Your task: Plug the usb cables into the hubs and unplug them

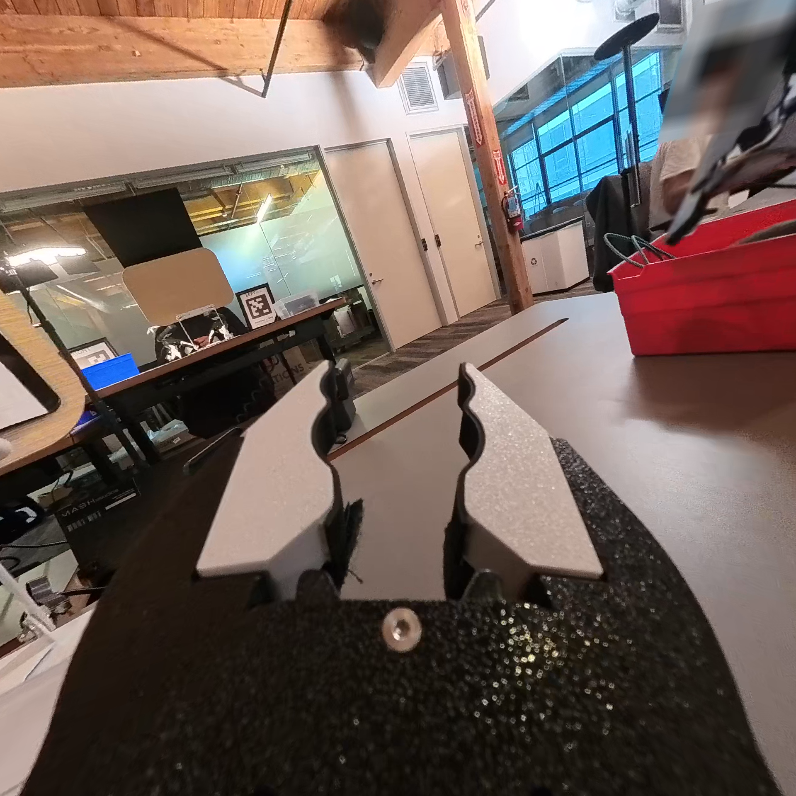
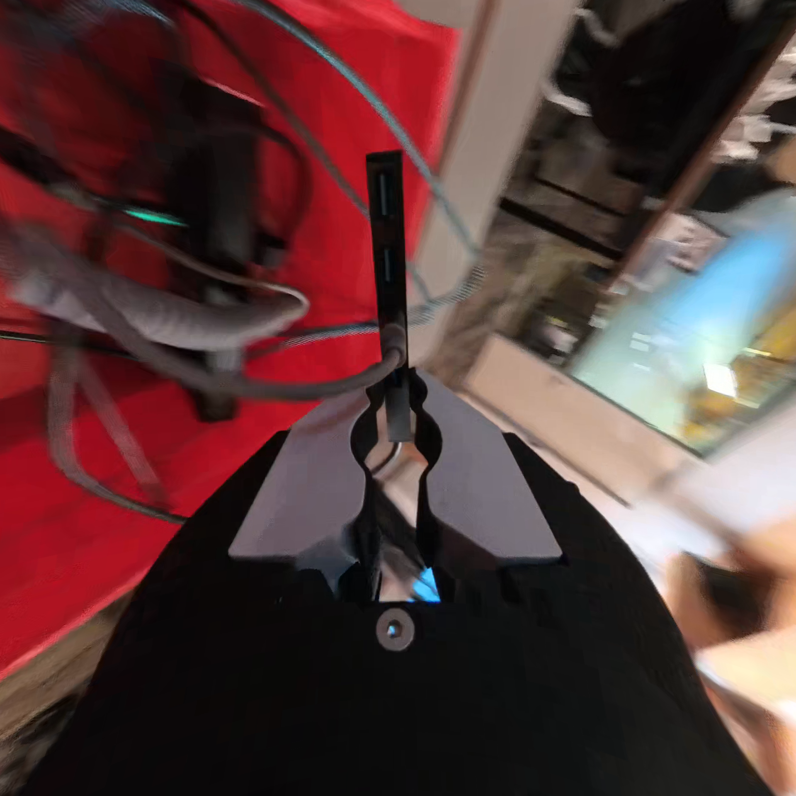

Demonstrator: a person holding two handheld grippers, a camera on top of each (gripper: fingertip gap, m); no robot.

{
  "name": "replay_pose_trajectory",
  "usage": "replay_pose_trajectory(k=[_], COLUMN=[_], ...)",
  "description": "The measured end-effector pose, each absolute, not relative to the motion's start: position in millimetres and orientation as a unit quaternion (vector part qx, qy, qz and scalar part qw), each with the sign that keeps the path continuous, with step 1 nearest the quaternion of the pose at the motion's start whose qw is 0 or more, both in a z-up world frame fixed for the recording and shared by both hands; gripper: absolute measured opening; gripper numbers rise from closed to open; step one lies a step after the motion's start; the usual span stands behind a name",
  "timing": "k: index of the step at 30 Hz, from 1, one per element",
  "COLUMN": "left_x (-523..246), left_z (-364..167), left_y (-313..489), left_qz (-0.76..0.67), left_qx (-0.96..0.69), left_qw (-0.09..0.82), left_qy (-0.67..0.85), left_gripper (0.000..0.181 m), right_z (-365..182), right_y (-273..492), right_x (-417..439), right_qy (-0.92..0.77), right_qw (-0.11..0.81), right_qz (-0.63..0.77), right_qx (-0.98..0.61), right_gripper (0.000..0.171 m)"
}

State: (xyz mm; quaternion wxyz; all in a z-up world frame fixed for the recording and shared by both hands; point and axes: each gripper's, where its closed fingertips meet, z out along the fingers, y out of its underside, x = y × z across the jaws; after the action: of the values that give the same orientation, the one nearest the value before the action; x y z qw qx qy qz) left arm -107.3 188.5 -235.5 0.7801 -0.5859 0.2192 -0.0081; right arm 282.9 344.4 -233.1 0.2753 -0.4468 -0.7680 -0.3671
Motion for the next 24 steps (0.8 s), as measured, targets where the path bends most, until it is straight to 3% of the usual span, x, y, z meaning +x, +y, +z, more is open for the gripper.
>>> replay_pose_trajectory(k=[4, 9, 10, 11, 12, 18, 21, 24], left_x=[-103.7, -98.8, -97.7, -96.7, -95.7, -79.5, -59.3, -48.2], left_z=[-237.4, -239.9, -240.4, -240.8, -241.3, -252.8, -252.7, -244.6], left_y=[189.6, 189.7, 189.8, 189.9, 190.0, 192.4, 187.5, 185.7], left_qz=[-0.008, -0.007, -0.005, -0.004, -0.001, -0.016, -0.047, -0.043], left_qx=[-0.588, -0.59, -0.59, -0.59, -0.59, -0.619, -0.634, -0.656], left_qw=[0.777, 0.772, 0.771, 0.77, 0.769, 0.732, 0.707, 0.69], left_qy=[0.226, 0.238, 0.241, 0.244, 0.248, 0.283, 0.309, 0.302], left_gripper=[0.053, 0.054, 0.054, 0.054, 0.055, 0.065, 0.075, 0.095], right_z=[-279.1, -298.4, -295.3, -289.1, -280.2, -184.9, -147.4, -154.2], right_y=[323.4, 340.2, 344.3, 348.3, 351.4, 344.5, 314.7, 284.2], right_x=[284.0, 292.5, 293.1, 292.2, 290.2, 278.4, 296.6, 335.0], right_qy=[-0.777, -0.709, -0.692, -0.673, -0.653, -0.547, -0.481, -0.404], right_qw=[0.172, 0.085, 0.082, 0.089, 0.103, 0.324, 0.421, 0.453], right_qz=[-0.231, -0.215, -0.216, -0.216, -0.213, -0.161, -0.126, -0.103], right_qx=[-0.56, -0.667, -0.684, -0.701, -0.719, -0.755, -0.758, -0.788], right_gripper=[0.009, 0.011, 0.016, 0.033, 0.048, 0.086, 0.092, 0.092])
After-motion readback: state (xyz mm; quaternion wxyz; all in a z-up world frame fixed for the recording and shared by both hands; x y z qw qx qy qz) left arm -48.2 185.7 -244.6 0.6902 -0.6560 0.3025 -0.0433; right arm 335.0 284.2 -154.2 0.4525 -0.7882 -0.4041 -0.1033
